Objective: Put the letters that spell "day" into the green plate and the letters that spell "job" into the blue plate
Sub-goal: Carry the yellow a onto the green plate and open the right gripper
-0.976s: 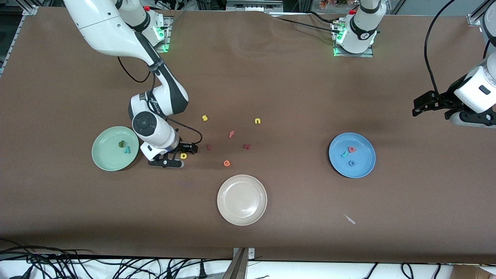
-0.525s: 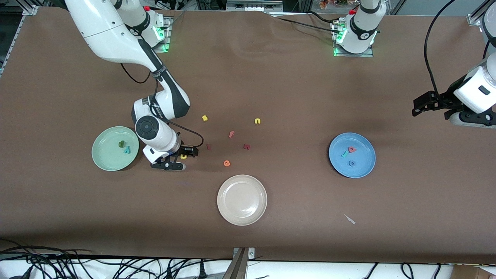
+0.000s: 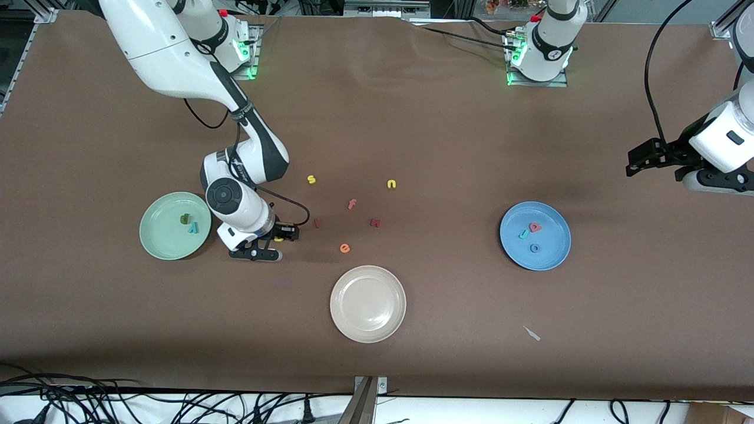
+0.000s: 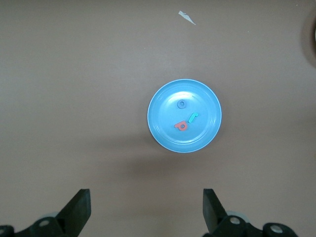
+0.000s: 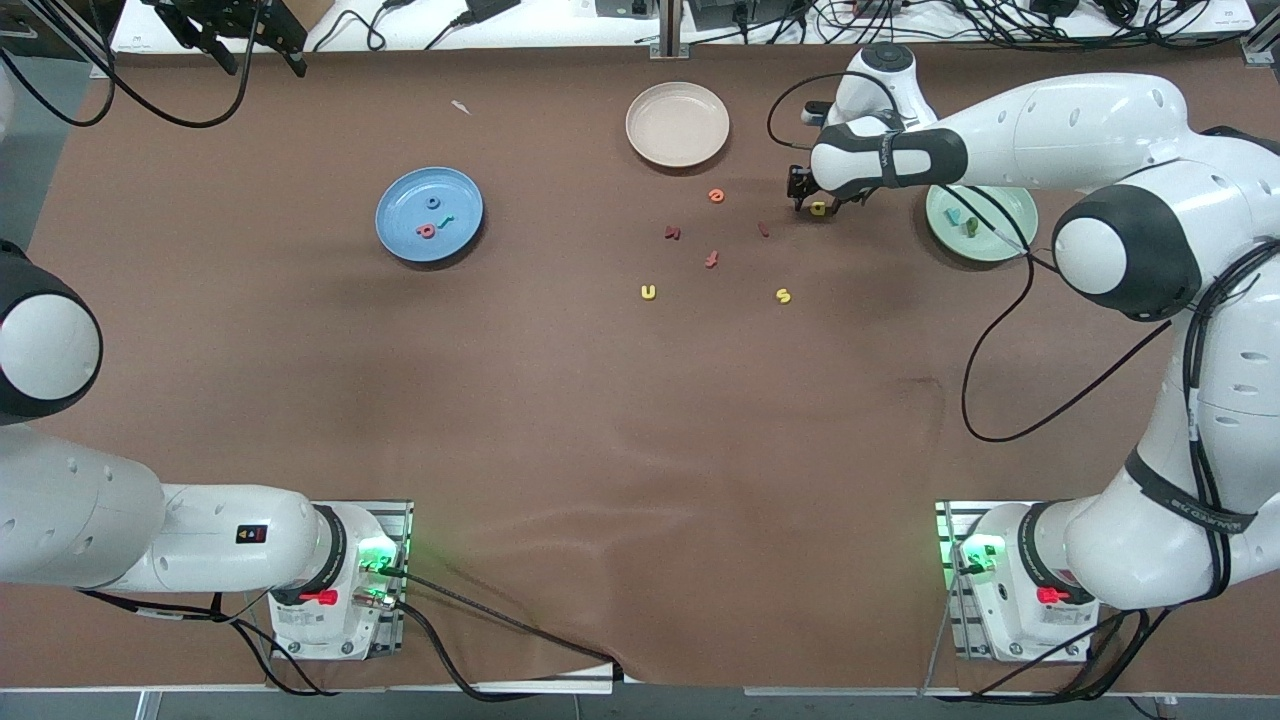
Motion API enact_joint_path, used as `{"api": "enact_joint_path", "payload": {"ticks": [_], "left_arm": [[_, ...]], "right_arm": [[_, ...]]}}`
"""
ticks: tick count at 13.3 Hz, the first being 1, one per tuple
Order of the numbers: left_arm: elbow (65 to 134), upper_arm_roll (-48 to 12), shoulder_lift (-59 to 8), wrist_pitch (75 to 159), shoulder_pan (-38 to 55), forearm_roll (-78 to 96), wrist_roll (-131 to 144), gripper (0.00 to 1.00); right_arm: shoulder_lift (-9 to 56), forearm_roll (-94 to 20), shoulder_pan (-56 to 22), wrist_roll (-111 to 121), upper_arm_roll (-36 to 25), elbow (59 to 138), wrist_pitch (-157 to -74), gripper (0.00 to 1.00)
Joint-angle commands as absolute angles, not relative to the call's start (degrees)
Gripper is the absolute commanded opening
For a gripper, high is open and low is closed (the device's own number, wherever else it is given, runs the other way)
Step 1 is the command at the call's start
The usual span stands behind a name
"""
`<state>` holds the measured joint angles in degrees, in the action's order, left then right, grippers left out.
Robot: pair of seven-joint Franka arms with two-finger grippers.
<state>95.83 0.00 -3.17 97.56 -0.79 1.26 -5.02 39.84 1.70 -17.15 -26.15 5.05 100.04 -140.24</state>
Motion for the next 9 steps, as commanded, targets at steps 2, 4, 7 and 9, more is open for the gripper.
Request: {"api": "enact_joint_path", "payload": {"ticks": [2,4,7,9], "left_arm": [[94.1,-0.1,-4.0,96.2,-1.0,1.3,-4.8,1.00],[94.1,0.0,-3.9,96.2,-1.0,1.3,-4.8,1.00],[94.1,0.0,-3.9,96.2,-1.0,1.3,-4.8,1.00],[94.1,-0.1,-3.9,96.2,-1.0,1.3,-4.8,1.00]], "right_arm": [[41.5,2.7,-16.9,-25.8,5.2,97.8,-140.0,0.48],[41.5,2.7,-16.9,-25.9,5.2,97.8,-140.0,0.35],[41.6,2.7,-17.1,-26.5,5.3,98.0,-139.9,0.22],[41.6,2.6,-17.1,-26.5,5.2,98.0,-139.9,0.15]]}}
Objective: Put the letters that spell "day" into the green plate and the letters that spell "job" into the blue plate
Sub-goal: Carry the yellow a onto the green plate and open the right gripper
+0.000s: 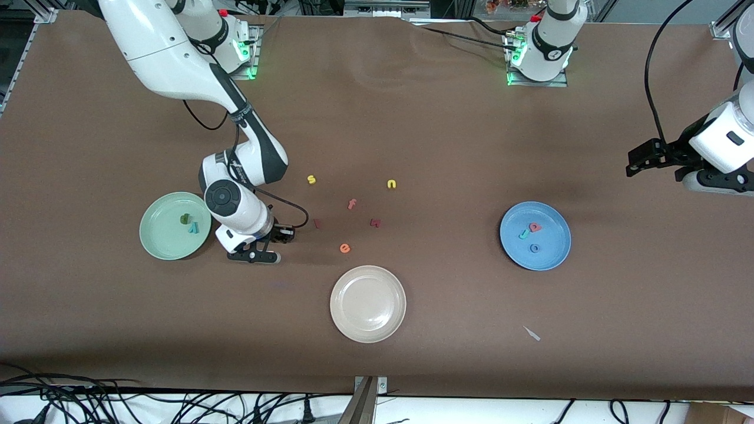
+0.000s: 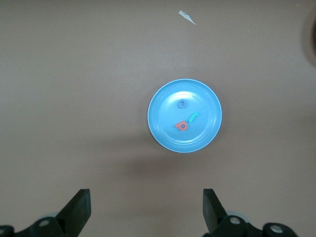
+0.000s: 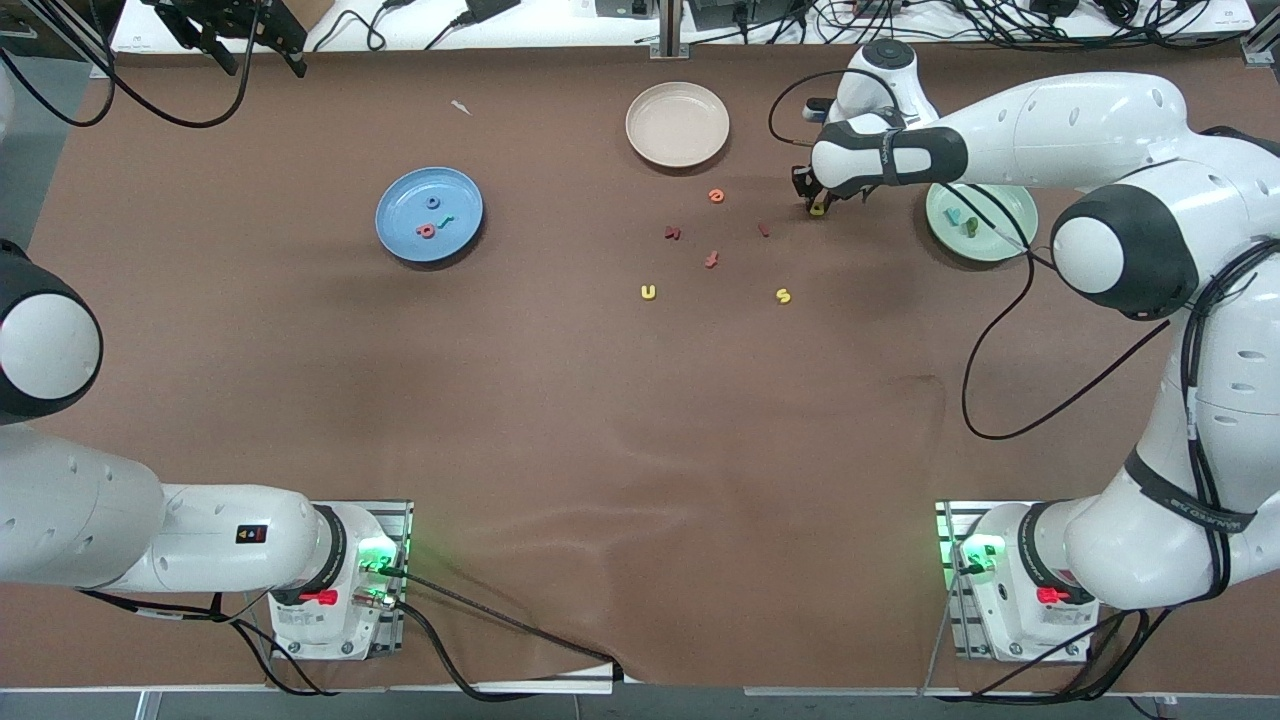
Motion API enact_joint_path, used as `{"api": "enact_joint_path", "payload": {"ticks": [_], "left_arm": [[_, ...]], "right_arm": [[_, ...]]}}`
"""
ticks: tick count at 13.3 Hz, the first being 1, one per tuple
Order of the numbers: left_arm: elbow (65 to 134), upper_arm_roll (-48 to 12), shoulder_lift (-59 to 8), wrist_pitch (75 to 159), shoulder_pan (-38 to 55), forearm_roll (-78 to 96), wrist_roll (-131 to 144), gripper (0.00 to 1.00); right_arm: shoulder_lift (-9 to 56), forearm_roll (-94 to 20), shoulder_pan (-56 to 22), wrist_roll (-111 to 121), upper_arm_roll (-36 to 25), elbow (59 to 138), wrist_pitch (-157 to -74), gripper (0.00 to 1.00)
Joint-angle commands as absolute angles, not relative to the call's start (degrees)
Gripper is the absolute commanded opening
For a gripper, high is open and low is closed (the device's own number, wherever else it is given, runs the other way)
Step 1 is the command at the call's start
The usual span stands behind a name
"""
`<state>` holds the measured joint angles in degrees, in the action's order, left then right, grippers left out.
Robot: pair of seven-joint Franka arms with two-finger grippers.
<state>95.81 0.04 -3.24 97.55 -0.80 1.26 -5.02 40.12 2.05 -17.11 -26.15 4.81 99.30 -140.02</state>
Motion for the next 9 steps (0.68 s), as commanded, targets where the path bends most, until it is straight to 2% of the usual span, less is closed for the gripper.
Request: {"api": "enact_joint_path", "payload": {"ticks": [1,4,6,9], "left_arm": [[94.0,-0.1,-3.9,96.2,-0.9,1.3,-4.8,1.00],[94.0,-0.1,-3.9,96.2,-0.9,1.3,-4.8,1.00],[94.0,-0.1,-3.9,96.2,-0.9,1.3,-4.8,1.00],[94.0,-0.1,-3.9,96.2,-0.9,1.3,-4.8,1.00]], "right_arm": [[41.2,2.6,-17.1,-26.1,5.2,97.7,-139.3,0.11],[40.7,2.7,-16.4,-23.7,4.7,91.3,-126.1,0.06],[38.1,2.8,-16.3,-17.3,1.5,91.8,-120.4,0.06],[34.8,2.4,-16.3,-7.4,-3.1,94.3,-117.6,0.06]]}}
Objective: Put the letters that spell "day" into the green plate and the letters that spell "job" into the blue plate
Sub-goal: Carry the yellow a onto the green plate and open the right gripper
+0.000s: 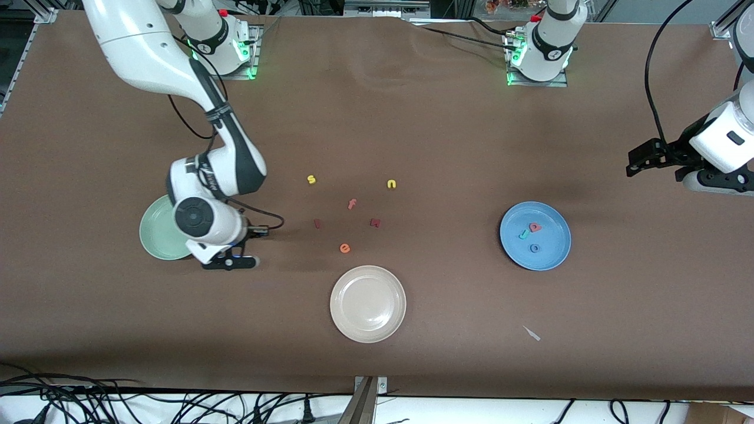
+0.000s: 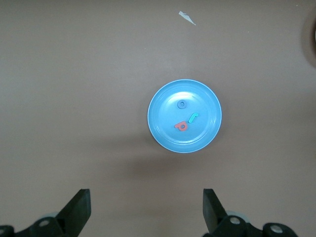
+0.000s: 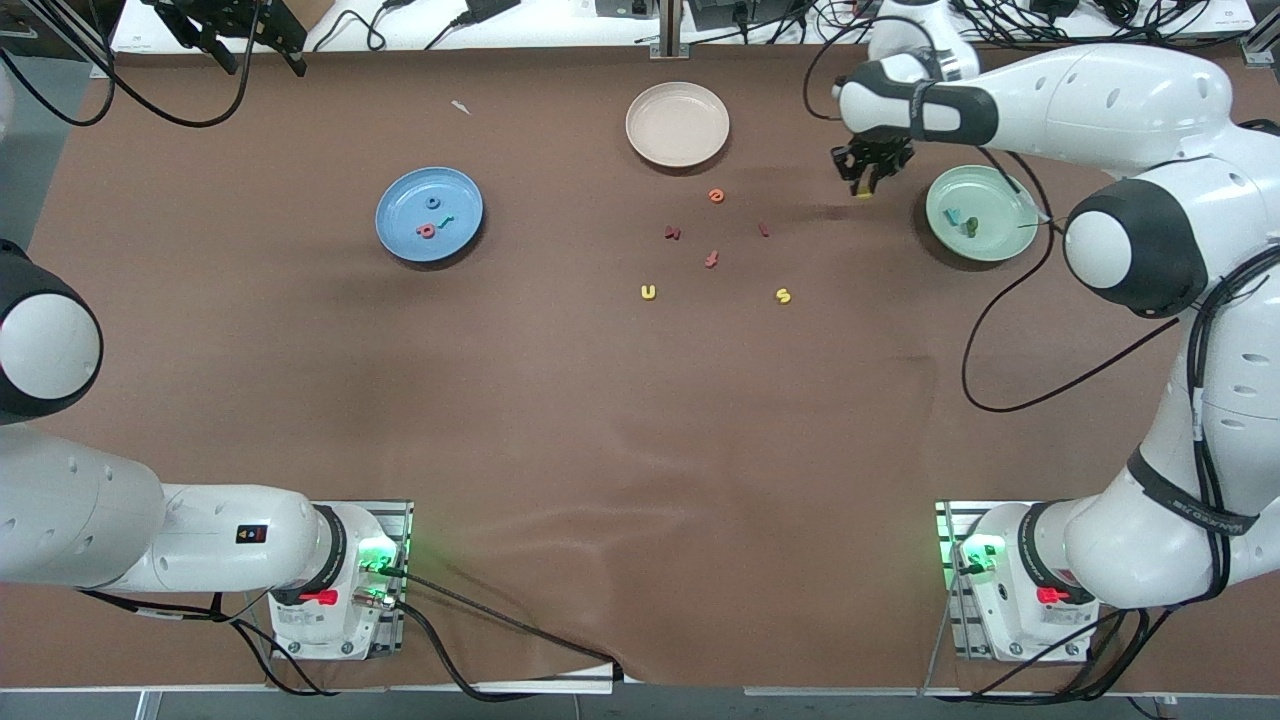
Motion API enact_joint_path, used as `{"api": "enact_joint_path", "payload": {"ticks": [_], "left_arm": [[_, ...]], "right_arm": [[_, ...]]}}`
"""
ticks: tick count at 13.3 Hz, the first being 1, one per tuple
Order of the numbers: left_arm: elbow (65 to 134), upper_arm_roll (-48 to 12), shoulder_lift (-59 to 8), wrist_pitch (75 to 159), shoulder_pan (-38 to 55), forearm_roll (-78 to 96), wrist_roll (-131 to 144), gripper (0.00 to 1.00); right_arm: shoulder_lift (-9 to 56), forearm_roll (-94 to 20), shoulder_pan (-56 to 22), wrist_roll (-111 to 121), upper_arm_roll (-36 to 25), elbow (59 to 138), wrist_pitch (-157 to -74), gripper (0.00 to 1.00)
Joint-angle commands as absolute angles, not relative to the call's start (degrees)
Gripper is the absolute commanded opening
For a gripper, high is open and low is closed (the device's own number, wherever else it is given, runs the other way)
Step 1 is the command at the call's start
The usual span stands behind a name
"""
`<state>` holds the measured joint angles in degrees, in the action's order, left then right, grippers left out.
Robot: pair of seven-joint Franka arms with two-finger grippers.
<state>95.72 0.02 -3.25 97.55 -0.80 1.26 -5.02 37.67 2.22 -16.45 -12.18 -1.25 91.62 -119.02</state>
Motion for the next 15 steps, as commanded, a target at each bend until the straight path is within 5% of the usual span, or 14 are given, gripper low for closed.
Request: {"api": "enact_joint_path", "payload": {"ticks": [1,6,8,9,10,15], "left_arm": [[94.0,-0.1,-3.9,96.2,-0.9,1.3,-4.8,1.00],[94.0,-0.1,-3.9,96.2,-0.9,1.3,-4.8,1.00],[94.0,-0.1,-3.9,96.2,-0.9,1.3,-4.8,1.00],[94.0,-0.1,-3.9,96.2,-0.9,1.3,-4.8,1.00],[94.0,-0.2,-3.9,96.2,-0.9,1.3,-4.8,1.00],[94.0,-0.3,-3.9,96.2,-0.9,1.3,-4.8,1.00]], "right_arm": [[33.2,2.4,-16.2,-5.6,-4.2,97.0,-117.7,0.06],[31.4,2.1,-15.8,3.2,-9.5,102.3,-117.6,0.06],[32.3,1.8,-14.8,3.3,-9.5,101.9,-117.6,0.34],[32.3,1.8,-14.8,3.3,-9.5,101.6,-117.6,0.61],[32.3,1.7,-14.8,3.2,-9.5,101.3,-117.5,1.00],[32.1,-1.0,-15.7,2.5,-9.0,94.8,-109.6,1.00]]}}
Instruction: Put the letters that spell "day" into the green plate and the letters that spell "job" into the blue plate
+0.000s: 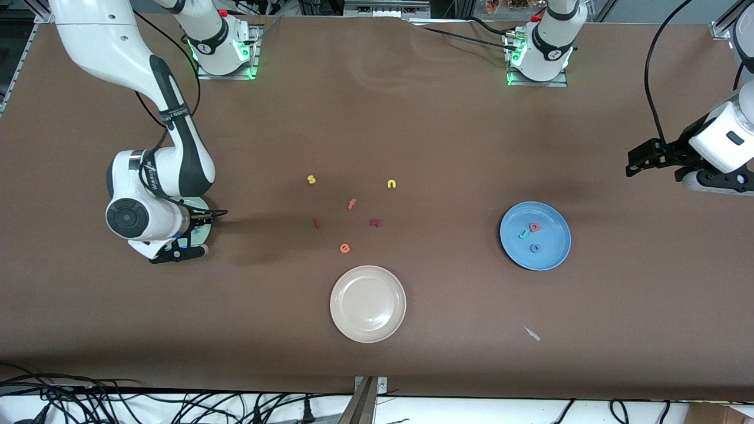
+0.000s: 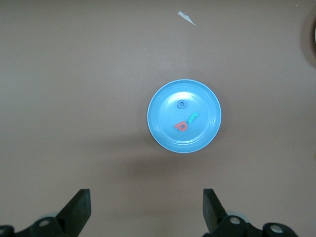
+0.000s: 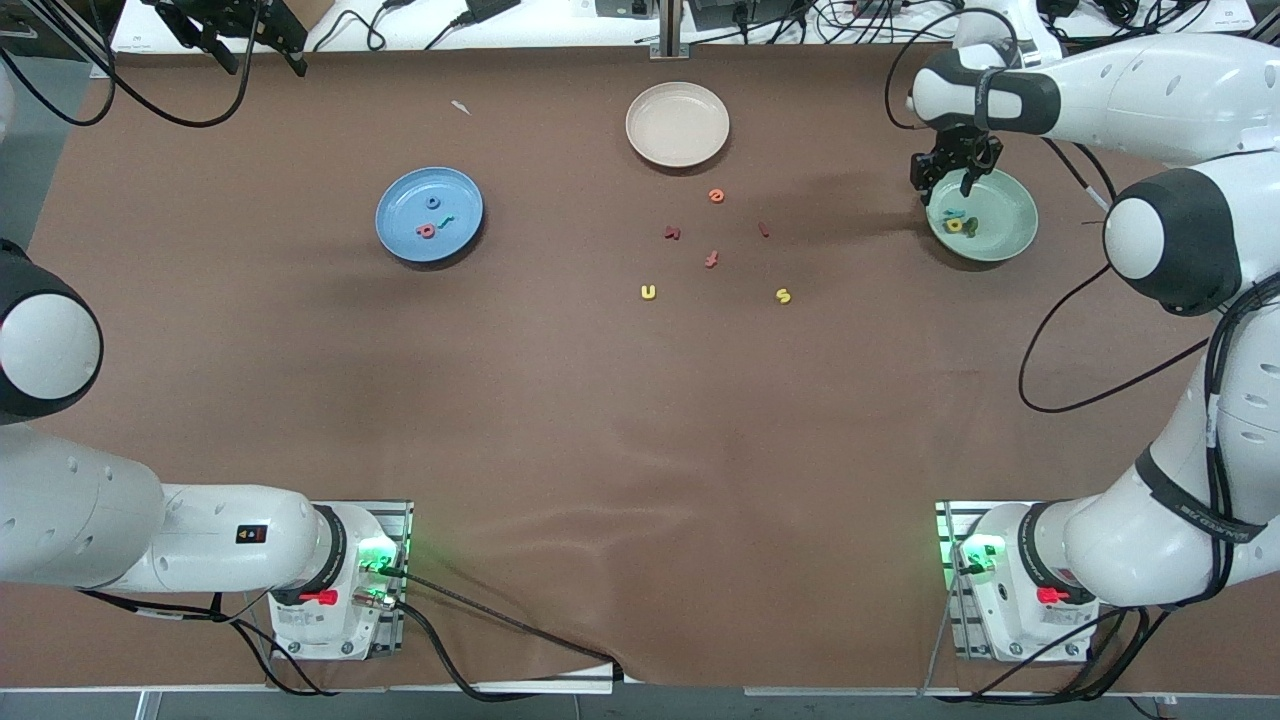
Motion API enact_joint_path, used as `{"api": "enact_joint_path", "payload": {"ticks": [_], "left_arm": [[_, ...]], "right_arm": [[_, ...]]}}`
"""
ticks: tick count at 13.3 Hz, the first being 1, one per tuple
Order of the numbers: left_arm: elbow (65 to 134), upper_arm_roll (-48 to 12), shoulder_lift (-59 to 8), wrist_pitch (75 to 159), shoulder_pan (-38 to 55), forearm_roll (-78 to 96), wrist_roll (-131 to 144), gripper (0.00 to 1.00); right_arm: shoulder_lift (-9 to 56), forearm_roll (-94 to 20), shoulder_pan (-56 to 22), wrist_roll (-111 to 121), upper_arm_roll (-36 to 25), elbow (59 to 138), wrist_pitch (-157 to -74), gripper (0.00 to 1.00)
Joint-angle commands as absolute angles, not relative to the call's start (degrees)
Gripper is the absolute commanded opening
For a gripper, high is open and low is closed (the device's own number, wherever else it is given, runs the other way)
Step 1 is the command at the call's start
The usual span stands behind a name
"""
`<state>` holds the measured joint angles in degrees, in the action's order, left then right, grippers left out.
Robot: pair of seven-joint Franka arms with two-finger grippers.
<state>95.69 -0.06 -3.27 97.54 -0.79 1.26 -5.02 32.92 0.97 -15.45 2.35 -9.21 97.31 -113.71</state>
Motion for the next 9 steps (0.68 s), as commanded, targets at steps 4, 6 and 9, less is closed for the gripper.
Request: {"api": "enact_joint_path", "payload": {"ticks": [4,6,9], "left_arm": [[94.0,-0.3,-3.9,96.2,-0.9,1.2,-4.9,1.00],[94.0,-0.3,-3.9,96.2,-0.8,1.2,-4.9,1.00],[94.0,-0.3,-3.9,96.2,-0.9,1.2,-4.9,1.00]], "right_arm": [[31.6,-1.1,-18.3,2.5,-9.0,91.8,-103.6,1.00],[31.2,-1.0,-19.3,2.5,-9.0,89.3,-98.6,1.00],[31.1,-0.9,-21.2,2.4,-9.0,83.4,-88.2,1.00]]}}
